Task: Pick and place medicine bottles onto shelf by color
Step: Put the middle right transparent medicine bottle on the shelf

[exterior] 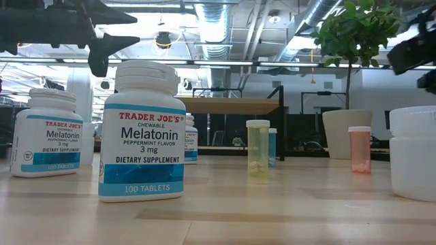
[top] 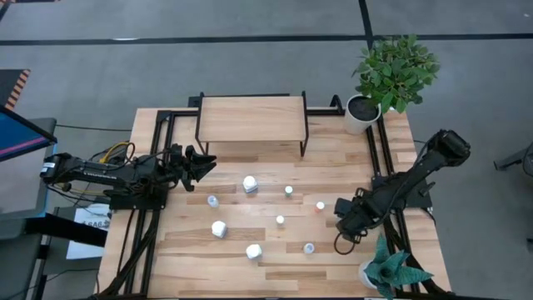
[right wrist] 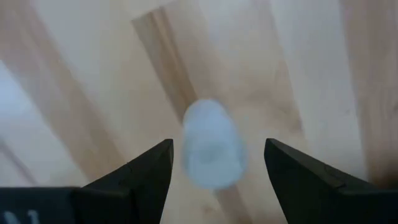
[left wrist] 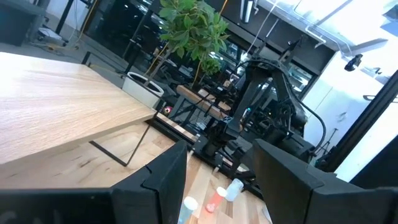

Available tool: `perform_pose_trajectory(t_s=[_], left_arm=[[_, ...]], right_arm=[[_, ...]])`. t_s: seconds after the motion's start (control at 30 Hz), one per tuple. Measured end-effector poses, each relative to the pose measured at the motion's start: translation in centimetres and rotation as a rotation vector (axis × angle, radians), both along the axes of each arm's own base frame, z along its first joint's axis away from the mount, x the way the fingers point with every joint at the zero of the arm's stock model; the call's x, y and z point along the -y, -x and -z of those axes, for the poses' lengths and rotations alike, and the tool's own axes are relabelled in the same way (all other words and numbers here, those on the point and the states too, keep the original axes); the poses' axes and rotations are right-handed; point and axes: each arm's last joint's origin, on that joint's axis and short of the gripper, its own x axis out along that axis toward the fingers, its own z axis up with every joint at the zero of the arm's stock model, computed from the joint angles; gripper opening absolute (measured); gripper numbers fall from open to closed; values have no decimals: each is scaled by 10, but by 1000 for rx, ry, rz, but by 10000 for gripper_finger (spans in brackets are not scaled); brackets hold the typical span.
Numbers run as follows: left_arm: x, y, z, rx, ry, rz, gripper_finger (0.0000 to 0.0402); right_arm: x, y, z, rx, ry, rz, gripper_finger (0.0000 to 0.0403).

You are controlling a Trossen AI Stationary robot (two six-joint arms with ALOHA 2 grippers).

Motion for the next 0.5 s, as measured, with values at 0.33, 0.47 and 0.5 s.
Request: perform_pose_trajectory(t_s=[0.33,0.47,0.5], left_arm=[[0,0,0,1,1,0,171],[0,0,0,1,1,0,171],[0,0,0,1,1,0,171]], right_arm=[[0,-5,7,-45,-33,1,276],[0,-5,5,-36,-42,1,266],[0,-5,5,-36,-42,7,261]])
